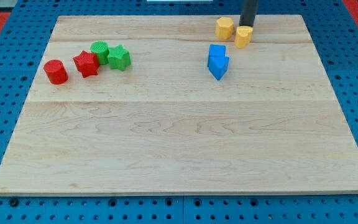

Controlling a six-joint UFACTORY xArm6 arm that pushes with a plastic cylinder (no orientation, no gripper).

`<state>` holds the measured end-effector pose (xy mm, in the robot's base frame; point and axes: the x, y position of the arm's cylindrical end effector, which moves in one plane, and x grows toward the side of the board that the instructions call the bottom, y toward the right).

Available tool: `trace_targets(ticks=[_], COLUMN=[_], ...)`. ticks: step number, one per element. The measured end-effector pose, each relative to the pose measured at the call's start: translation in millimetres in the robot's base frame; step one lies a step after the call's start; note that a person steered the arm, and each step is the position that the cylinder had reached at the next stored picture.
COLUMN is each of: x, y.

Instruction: Slightly push the yellow heart towards blue cube

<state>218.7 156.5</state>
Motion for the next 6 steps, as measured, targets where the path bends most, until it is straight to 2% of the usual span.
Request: trace_targets(ticks=[2, 4, 6], x=[11.1, 19.3, 23.8], y=[33.5, -38.6, -8.1])
